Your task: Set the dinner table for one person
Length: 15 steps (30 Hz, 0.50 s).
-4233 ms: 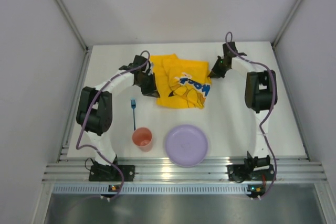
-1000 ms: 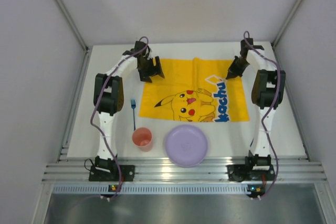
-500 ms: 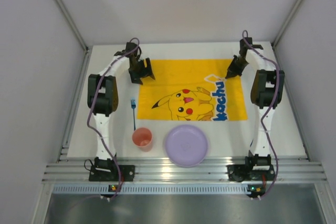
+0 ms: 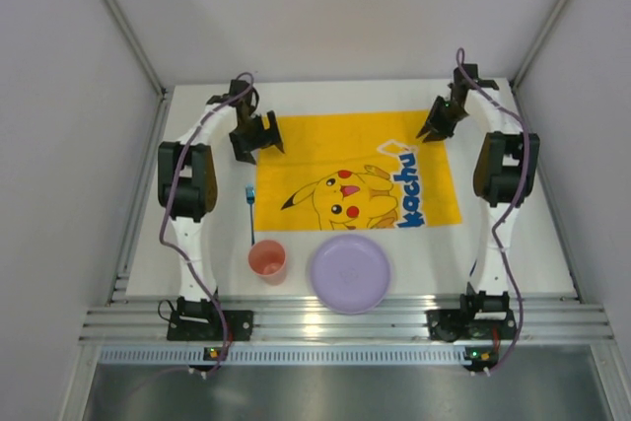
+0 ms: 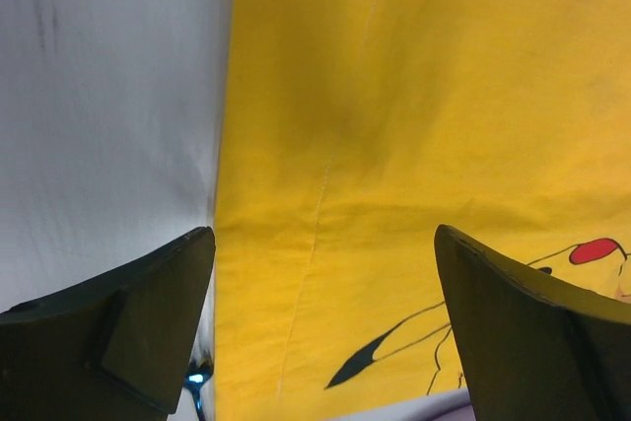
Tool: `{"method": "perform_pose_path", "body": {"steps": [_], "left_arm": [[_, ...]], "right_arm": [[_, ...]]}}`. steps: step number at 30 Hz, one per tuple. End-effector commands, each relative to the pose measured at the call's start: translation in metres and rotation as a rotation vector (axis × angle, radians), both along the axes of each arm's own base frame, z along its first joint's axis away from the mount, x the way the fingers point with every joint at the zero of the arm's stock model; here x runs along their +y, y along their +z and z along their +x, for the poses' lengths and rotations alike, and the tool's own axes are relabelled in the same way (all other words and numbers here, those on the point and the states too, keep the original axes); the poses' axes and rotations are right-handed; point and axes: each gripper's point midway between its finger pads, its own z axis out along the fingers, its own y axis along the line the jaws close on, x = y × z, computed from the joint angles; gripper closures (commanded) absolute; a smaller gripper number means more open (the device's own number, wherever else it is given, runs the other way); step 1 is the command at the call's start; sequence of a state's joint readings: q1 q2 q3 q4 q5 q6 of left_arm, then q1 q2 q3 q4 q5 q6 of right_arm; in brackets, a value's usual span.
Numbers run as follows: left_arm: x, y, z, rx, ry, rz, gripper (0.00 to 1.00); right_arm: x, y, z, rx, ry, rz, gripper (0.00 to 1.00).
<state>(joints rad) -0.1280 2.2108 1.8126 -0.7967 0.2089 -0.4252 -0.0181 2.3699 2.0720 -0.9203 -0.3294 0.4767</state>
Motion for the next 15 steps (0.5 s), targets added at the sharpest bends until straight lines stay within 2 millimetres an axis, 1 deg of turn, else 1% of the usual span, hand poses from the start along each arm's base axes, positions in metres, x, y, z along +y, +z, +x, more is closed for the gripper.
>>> {"method": "perform_pose_path", "body": {"steps": [1, 2, 3, 4, 5, 6, 7, 8, 9, 10, 11, 12, 13, 14, 15], "left_arm": [[0.009, 0.065, 0.009, -0.107, 0.052, 0.031, 0.01], [0.011, 0.074, 0.011, -0.121, 0.061, 0.036, 0.01], [0.013, 0.09, 0.012, -0.152, 0.068, 0.045, 0.02], [0.016, 0.104, 0.015, -0.192, 0.076, 0.054, 0.02], [0.017, 0.119, 0.016, -0.235, 0.081, 0.06, 0.02], [0.021, 0.147, 0.014, -0.307, 0.09, 0.064, 0.02], [0.021, 0.158, 0.016, -0.372, 0.082, 0.063, 0.02], [0.02, 0.17, 0.015, -0.427, 0.068, 0.048, 0.01], [0.014, 0.179, 0.014, -0.484, 0.036, 0.018, 0.01], [0.003, 0.188, 0.009, -0.563, 0.032, -0.071, 0.01], [0.004, 0.185, 0.006, -0.541, 0.052, -0.193, 0.01], [-0.007, 0.182, 0.003, -0.518, 0.022, -0.362, 0.01], [-0.026, 0.181, -0.009, -0.433, -0.067, -0.737, 0.02], [-0.029, 0.18, -0.009, -0.402, -0.085, -0.872, 0.01], [-0.032, 0.176, -0.012, -0.349, -0.052, -0.948, 0.01]], "right_arm": [[0.01, 0.115, -0.004, -0.259, 0.069, 0.01, 0.68], [0.008, 0.127, -0.011, -0.284, 0.079, -0.003, 0.57], [0.007, 0.138, -0.02, -0.305, 0.087, -0.013, 0.37], [0.022, 0.146, -0.032, -0.316, 0.122, -0.015, 0.28], [0.025, 0.152, -0.058, -0.315, 0.127, -0.003, 0.14], [0.03, 0.154, -0.067, -0.333, 0.133, 0.011, 0.01], [0.041, 0.15, -0.085, -0.32, 0.157, 0.022, 0.0], [0.048, 0.136, -0.117, -0.274, 0.175, 0.032, 0.0], [0.056, 0.129, -0.132, -0.264, 0.201, 0.043, 0.0], [0.069, 0.111, -0.166, -0.212, 0.249, 0.048, 0.0], [0.072, 0.103, -0.182, -0.19, 0.265, 0.042, 0.0], [0.077, 0.096, -0.197, -0.171, 0.291, 0.044, 0.0], [0.083, 0.087, -0.222, -0.142, 0.325, 0.048, 0.0], [0.085, 0.084, -0.234, -0.127, 0.34, 0.051, 0.0], [0.084, 0.08, -0.247, -0.097, 0.349, 0.048, 0.0]]}}
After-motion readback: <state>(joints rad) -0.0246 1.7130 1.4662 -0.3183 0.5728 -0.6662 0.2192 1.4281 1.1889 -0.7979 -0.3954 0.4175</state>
